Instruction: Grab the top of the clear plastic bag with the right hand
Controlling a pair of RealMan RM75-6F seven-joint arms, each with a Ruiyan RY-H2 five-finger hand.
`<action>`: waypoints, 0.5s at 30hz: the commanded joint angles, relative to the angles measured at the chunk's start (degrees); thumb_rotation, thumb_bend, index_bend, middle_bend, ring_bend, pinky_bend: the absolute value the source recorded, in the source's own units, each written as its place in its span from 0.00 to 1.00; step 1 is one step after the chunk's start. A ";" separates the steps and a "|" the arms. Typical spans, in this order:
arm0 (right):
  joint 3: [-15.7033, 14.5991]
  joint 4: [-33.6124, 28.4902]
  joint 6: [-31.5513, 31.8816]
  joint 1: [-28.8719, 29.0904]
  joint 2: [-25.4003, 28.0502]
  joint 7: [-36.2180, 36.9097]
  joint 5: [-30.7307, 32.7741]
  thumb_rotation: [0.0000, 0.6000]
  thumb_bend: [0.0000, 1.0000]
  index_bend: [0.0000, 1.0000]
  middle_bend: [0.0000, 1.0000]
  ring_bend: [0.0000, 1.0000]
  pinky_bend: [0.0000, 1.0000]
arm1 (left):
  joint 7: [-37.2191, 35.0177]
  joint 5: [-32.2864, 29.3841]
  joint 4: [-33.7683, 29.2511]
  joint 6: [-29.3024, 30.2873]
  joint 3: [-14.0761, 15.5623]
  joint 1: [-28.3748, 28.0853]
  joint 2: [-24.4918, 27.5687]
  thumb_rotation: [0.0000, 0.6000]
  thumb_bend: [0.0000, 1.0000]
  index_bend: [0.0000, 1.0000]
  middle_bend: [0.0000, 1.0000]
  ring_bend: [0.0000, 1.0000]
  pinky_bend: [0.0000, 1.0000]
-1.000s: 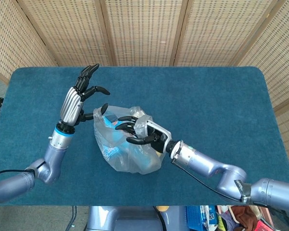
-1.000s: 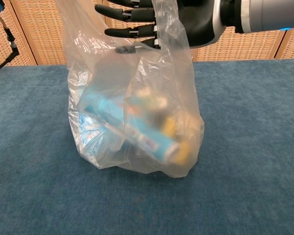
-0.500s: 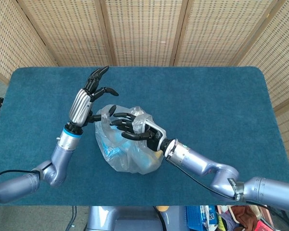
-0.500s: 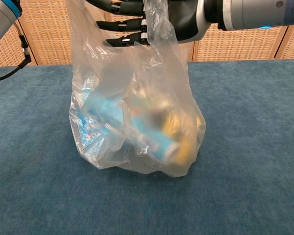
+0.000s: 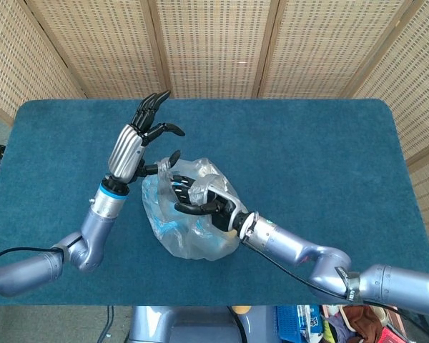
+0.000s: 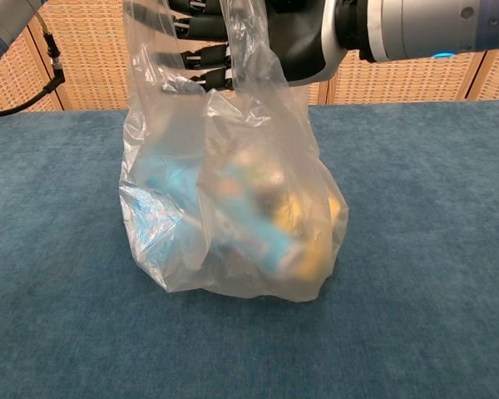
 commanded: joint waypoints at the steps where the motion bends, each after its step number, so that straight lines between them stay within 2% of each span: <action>1: 0.52 0.89 0.15 -0.53 -1.06 -0.62 0.27 1.00 0.28 0.22 0.26 0.07 0.00 | 0.55 0.17 -0.68 -0.48 -0.08 -0.28 0.54 1.00 0.38 0.39 0.00 0.00 0.00; 15: 1.74 1.91 1.03 -1.60 -3.90 -3.14 1.24 1.00 0.28 0.21 0.24 0.06 0.00 | 2.70 -0.16 -1.83 -1.92 0.14 -0.89 0.25 1.00 0.38 0.39 0.00 0.00 0.00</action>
